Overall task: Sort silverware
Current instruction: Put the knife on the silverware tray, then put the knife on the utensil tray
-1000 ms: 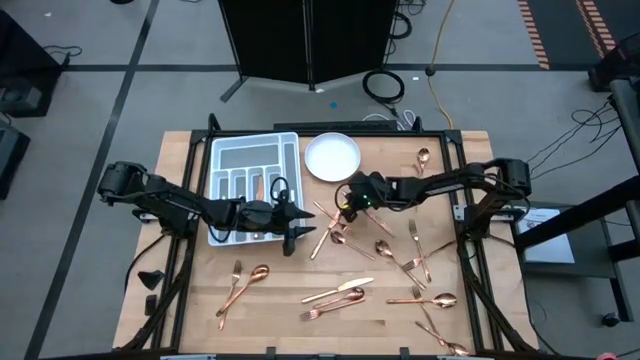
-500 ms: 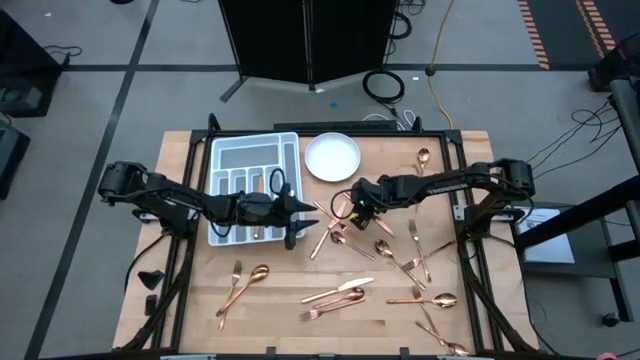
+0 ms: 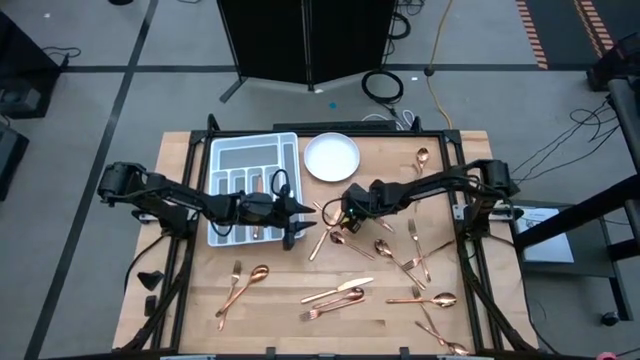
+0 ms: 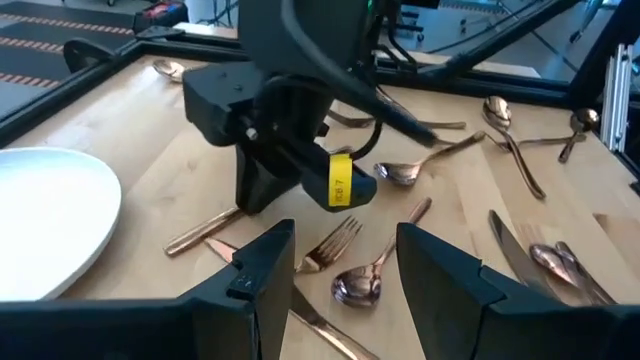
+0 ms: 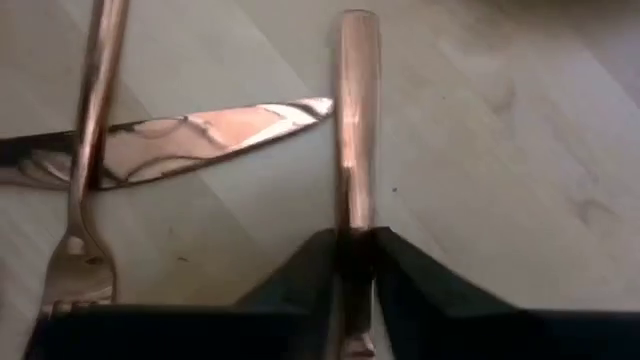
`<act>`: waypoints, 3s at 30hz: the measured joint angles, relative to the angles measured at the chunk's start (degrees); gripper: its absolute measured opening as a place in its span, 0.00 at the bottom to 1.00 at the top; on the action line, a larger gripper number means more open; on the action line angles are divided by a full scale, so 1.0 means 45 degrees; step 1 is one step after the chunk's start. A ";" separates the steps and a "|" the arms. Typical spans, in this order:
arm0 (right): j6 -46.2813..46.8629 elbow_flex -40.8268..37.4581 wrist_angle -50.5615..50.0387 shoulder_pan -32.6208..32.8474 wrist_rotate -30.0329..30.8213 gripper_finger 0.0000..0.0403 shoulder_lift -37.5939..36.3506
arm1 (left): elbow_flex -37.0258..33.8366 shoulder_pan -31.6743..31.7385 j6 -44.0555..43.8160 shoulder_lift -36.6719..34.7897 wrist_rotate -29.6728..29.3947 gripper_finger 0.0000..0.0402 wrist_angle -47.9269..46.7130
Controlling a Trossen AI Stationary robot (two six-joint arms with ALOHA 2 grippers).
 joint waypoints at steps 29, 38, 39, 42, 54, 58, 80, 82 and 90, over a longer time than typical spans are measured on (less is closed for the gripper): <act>0.0536 -0.0181 -0.3168 0.0754 -0.0621 0.08 -0.5360 | 0.1069 0.0601 0.0897 0.0005 -0.1209 0.40 -0.1584; 0.1040 -0.0785 -0.3552 0.1901 0.1094 0.08 -0.7370 | 0.7579 0.3930 0.5330 0.2015 0.3044 0.17 -0.9110; 0.1128 -0.1069 -0.3480 0.1941 0.1091 0.08 -0.7560 | 0.8320 0.4366 0.5599 0.2502 0.3799 0.15 -0.9834; 0.1184 -0.2148 -0.2354 0.1948 0.1070 0.06 -0.8138 | 1.0096 0.5449 0.6605 0.4144 0.6109 0.13 -1.2232; 0.1402 -0.5428 0.3133 0.1721 0.0960 0.03 -0.8363 | 1.3519 0.6371 0.6891 0.8689 0.6793 0.12 -1.5002; 0.1389 -0.5487 0.3711 0.1427 0.1021 0.03 -0.7885 | 1.3542 0.6232 0.6535 0.9179 0.6434 0.12 -1.5058; 0.0348 -0.5478 0.7214 0.0447 0.1421 0.04 -0.4833 | 1.3542 0.4966 0.9322 0.9316 0.2475 0.00 -1.4733; 0.0193 -0.5474 0.7405 0.0408 0.1271 0.04 -0.4779 | 1.3542 0.4848 0.9513 0.9321 0.2477 0.00 -1.4546; 0.0159 -0.5474 0.7690 0.0404 0.1334 0.04 -0.4789 | 1.3542 0.4159 1.0260 0.9656 0.2059 0.00 -1.4124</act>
